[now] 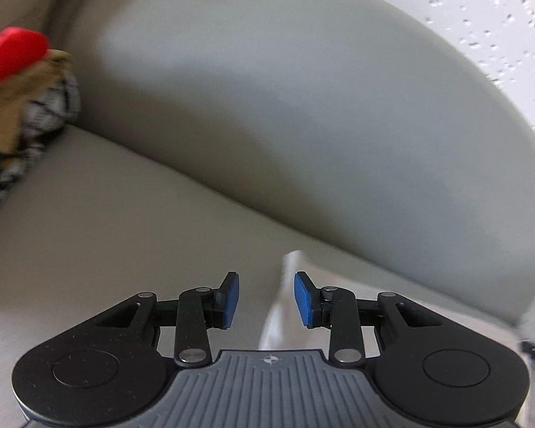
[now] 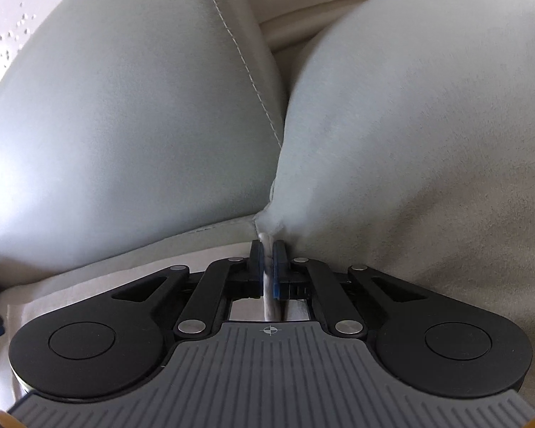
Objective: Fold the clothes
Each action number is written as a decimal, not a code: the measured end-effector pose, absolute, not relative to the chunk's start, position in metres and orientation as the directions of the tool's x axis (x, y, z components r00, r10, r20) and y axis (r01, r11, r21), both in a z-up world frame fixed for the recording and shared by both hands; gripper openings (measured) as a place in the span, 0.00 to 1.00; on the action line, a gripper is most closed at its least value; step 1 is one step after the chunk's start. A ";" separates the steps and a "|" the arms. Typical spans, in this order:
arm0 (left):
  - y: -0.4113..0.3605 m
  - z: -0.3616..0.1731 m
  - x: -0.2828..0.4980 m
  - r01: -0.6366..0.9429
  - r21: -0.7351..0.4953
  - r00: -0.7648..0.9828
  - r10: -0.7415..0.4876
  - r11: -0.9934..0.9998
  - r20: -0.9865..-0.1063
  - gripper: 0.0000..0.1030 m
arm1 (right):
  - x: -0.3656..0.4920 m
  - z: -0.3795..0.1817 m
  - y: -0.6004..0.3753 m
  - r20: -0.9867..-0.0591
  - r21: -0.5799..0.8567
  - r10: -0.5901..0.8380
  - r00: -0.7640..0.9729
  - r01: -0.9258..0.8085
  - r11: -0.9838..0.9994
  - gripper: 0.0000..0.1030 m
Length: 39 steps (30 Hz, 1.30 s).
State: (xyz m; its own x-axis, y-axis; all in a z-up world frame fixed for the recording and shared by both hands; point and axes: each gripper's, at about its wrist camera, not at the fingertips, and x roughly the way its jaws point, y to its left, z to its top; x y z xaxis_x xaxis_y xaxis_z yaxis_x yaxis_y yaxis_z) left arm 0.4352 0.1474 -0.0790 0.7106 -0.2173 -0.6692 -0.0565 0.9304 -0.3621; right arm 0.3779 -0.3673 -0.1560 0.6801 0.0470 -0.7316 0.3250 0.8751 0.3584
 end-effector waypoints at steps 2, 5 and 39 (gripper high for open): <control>0.147 -0.083 0.446 -0.048 -0.376 0.691 -0.241 0.925 -0.681 0.30 | 0.378 -0.158 -0.371 -0.729 0.380 0.065 0.682 0.324 0.866 0.02; 0.146 -0.091 0.462 -0.052 -0.401 0.651 -0.274 0.914 -0.708 0.27 | 0.379 -0.160 -0.374 -0.727 0.392 0.077 0.682 0.321 0.862 0.02; 0.216 0.026 0.191 0.152 -0.481 0.685 -0.443 0.863 -0.578 0.03 | 0.030 -0.048 -0.332 -0.738 0.498 0.102 0.667 0.437 0.749 0.03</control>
